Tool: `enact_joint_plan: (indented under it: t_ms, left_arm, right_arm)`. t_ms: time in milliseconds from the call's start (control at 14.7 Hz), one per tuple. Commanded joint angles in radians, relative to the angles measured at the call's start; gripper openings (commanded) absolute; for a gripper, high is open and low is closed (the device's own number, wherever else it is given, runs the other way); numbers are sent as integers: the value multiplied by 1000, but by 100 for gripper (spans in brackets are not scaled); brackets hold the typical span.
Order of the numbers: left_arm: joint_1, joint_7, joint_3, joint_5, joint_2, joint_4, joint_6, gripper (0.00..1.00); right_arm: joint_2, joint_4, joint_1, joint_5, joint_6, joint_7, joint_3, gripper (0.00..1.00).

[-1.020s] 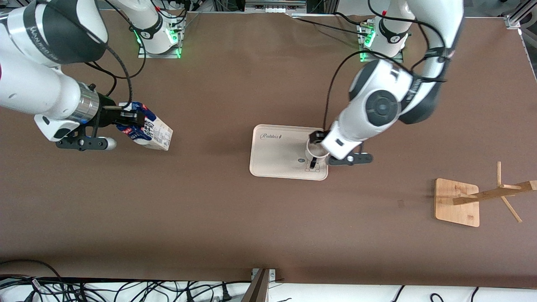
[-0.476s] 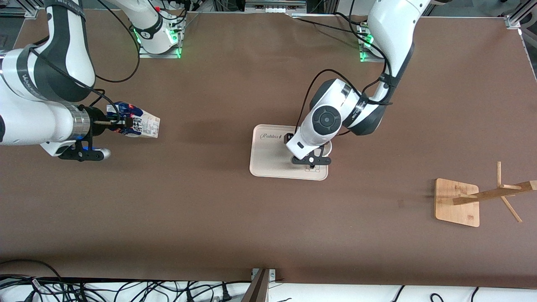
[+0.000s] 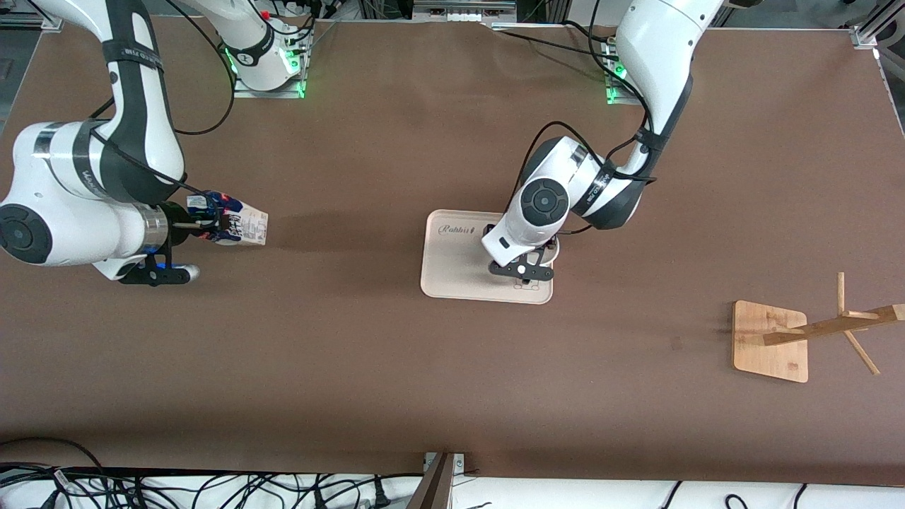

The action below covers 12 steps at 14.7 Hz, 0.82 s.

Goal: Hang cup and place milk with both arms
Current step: 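Grasp the mug handle with the left gripper while the right gripper holds carton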

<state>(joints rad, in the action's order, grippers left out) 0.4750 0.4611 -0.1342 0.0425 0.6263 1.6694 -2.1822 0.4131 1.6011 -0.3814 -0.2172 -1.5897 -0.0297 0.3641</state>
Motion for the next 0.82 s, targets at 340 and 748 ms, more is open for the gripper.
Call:
enact_joint_plan:
  t_ms: [340,748]
  left_arm:
    - [-10,-103,14,-12,-36,57,-10,1]
    - [-52,-148,22,-12,-51,10,59,0]
  right_arm:
    - [-66,206,6,18,-231,-58,-10,42]
    - [-73,278,6,18,-348,-102,-10,43]
